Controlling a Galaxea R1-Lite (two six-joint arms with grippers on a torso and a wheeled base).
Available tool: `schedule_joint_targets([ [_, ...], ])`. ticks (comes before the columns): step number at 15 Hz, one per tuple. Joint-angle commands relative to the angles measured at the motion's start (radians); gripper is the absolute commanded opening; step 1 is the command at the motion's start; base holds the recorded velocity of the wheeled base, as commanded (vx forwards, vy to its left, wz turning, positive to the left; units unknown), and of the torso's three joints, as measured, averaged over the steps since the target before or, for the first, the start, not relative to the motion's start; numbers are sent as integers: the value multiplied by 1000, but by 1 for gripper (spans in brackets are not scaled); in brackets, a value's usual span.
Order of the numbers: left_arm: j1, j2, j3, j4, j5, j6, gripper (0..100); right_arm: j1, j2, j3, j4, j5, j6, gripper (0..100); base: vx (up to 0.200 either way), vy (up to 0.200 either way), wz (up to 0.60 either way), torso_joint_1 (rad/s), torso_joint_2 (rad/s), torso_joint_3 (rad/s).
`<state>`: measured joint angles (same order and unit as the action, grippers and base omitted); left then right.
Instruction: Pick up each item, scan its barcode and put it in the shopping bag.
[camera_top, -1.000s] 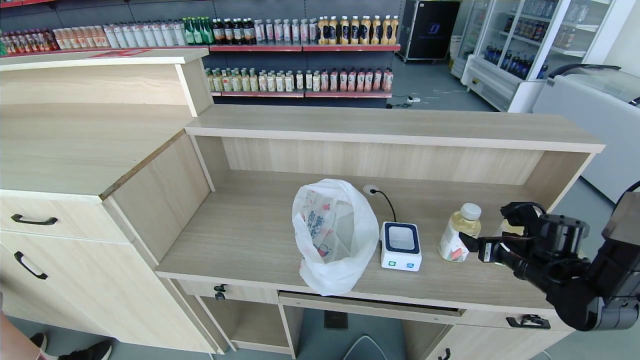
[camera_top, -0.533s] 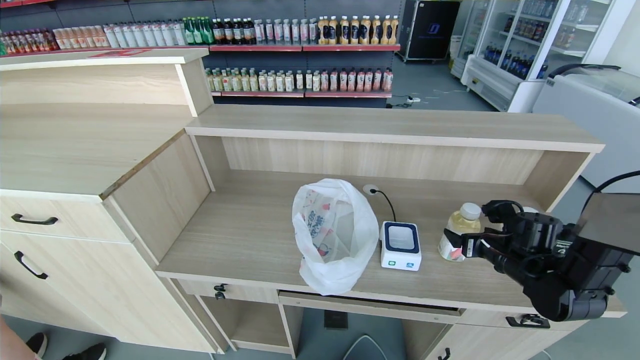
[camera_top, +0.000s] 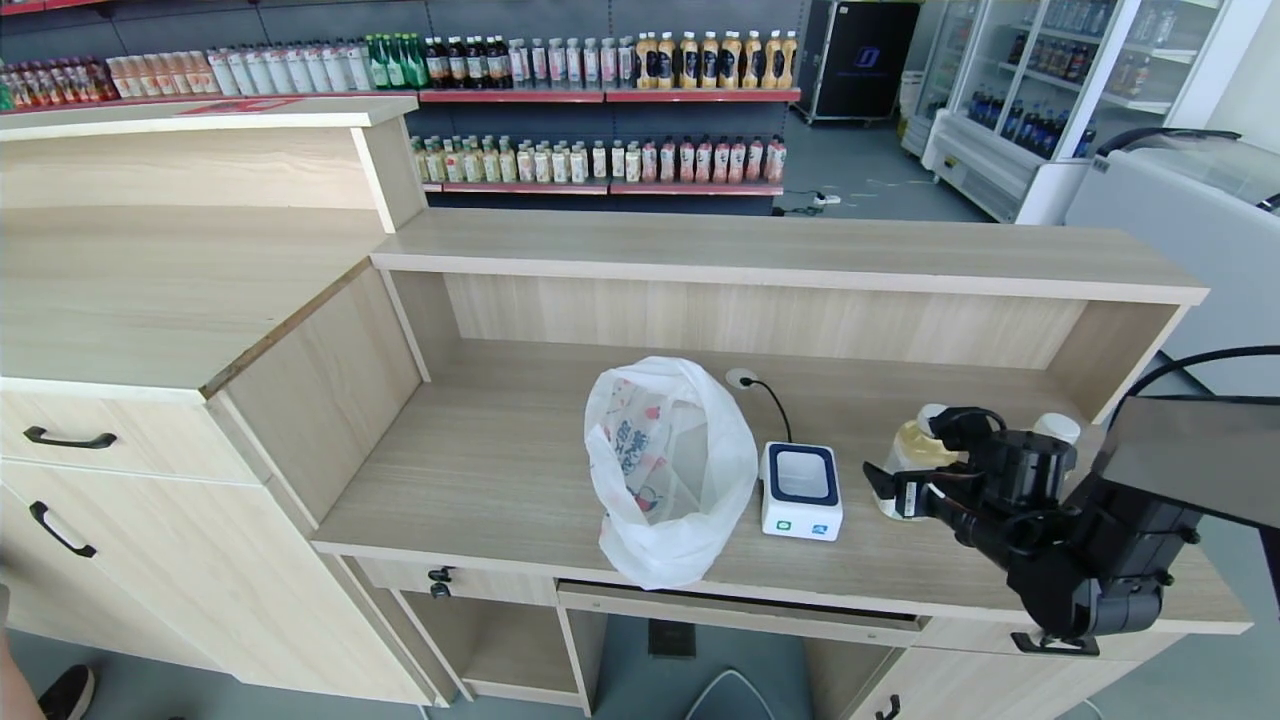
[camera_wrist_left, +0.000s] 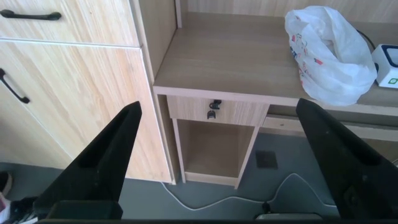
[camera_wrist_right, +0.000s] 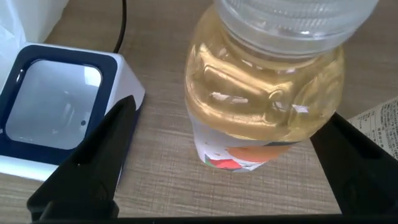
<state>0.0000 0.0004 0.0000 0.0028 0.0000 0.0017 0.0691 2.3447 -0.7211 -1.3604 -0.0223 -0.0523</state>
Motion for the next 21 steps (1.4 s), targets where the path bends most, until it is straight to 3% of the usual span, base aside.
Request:
schedule_joint_targets([
  [1,0,0,0,0,0,0,100,1,25,-46,3,-1,6,100,0,0,0,0,0,0],
  [18,0,0,0,0,0,0,100,4,151,-227,-8,33,6,100,0,0,0,0,0,0],
  [19,0,0,0,0,0,0,100,3,151,-225,-8,42,6,0,0,0,0,0,0,0],
  [21,0,0,0,0,0,0,100,0,151,-245,1,48,2,0,0,0,0,0,0,0],
])
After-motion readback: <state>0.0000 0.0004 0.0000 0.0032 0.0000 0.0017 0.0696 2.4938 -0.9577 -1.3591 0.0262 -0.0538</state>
